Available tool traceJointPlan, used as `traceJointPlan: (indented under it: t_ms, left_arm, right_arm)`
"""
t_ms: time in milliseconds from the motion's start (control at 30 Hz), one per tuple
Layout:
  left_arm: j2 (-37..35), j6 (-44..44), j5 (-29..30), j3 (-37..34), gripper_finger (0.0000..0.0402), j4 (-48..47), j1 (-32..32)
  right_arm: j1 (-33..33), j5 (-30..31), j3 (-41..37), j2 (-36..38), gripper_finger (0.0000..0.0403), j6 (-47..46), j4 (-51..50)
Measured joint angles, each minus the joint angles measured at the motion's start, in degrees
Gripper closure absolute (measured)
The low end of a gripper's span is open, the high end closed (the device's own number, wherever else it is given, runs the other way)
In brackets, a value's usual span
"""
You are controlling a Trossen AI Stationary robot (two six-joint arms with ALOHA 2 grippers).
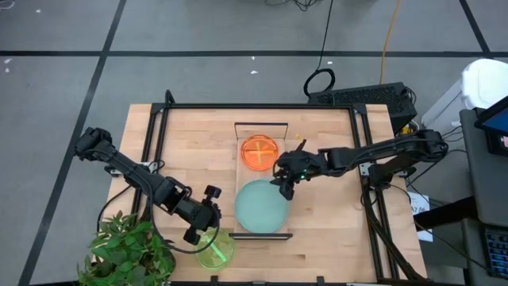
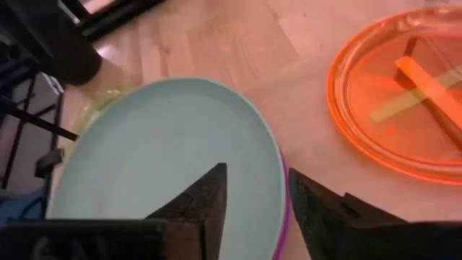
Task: Place and stack plates onto a shelf
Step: Stack the small green plate on top of the small orange plate on the shelf
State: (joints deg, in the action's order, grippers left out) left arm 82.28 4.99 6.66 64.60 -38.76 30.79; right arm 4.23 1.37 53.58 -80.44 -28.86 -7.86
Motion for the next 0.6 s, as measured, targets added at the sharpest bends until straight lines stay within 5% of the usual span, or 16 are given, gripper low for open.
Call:
traceJointPlan:
  t_ms: [333, 600]
  left_arm:
    - [0.2, 0.9, 0.0, 0.0, 0.0293, -0.1, 0.2]
    - [0.2, 9.6, -0.1, -4.6, 0.0293, 0.0, 2.8]
  right_arm:
    - [3.2, 0.3, 0.0, 7.1, 0.0267, 3.7, -0.7]
    - [8.3, 2.2, 0.0, 11.9, 0.0267, 6.0, -1.0]
